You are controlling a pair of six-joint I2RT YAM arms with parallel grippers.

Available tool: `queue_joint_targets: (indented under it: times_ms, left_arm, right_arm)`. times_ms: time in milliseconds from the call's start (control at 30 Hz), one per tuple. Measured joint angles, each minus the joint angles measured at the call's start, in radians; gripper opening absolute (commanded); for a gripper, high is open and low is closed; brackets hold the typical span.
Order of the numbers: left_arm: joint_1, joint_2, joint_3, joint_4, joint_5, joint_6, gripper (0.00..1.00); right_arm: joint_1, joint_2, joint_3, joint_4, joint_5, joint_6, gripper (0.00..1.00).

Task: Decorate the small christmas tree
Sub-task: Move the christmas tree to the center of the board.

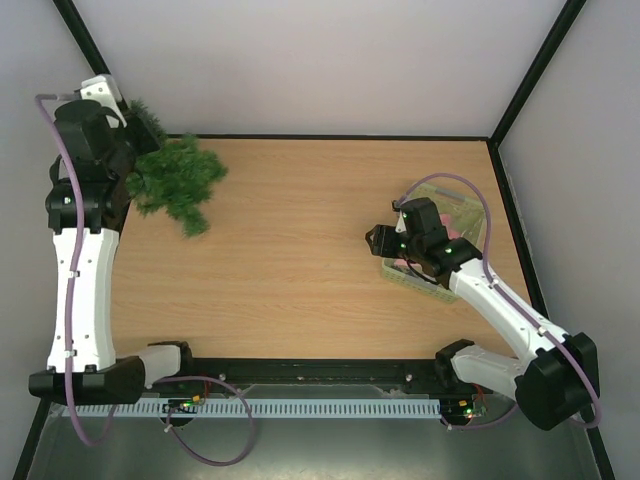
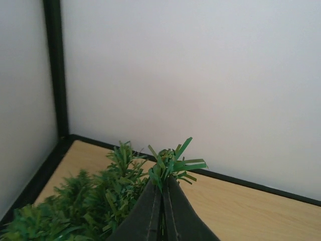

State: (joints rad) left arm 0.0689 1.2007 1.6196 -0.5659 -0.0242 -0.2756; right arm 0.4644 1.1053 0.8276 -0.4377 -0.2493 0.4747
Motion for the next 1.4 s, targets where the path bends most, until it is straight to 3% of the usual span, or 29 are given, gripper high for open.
queue_joint_targets:
  times_ms: [733,1400]
  left_arm:
    - [-0.268,0.103,0.015,0.074,0.138,-0.021,0.02]
    - [-0.329,0.12,0.006,0.172,0.119,-0.011,0.02]
  right_arm:
    - [0.0,-0.034,-0.003,-0.001,0.003,0.008,0.6]
    - [0.0,-0.03,-0.007,-0.025,0.052,0.049,0.59]
